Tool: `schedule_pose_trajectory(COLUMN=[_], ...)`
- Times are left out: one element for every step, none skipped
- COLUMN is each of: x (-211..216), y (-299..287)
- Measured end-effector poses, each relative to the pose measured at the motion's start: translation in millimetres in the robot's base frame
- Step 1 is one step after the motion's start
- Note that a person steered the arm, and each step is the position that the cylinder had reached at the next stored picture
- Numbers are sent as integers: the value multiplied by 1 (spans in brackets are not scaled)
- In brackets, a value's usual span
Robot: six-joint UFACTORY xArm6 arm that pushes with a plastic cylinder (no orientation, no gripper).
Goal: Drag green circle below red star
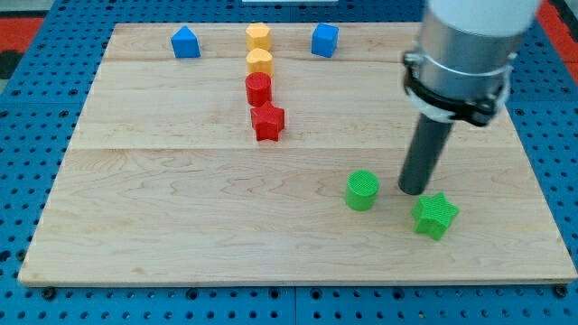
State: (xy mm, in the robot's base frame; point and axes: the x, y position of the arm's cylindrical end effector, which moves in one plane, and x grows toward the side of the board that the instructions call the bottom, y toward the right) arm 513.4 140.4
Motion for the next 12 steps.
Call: schedule_pose_trajectory(x=[4,31,43,8,-4,-2,29,20,3,-27,-15,-14], y=[-65,-102,-111,-122,-126,-137,-174,-177,-146,-158,-147,-61])
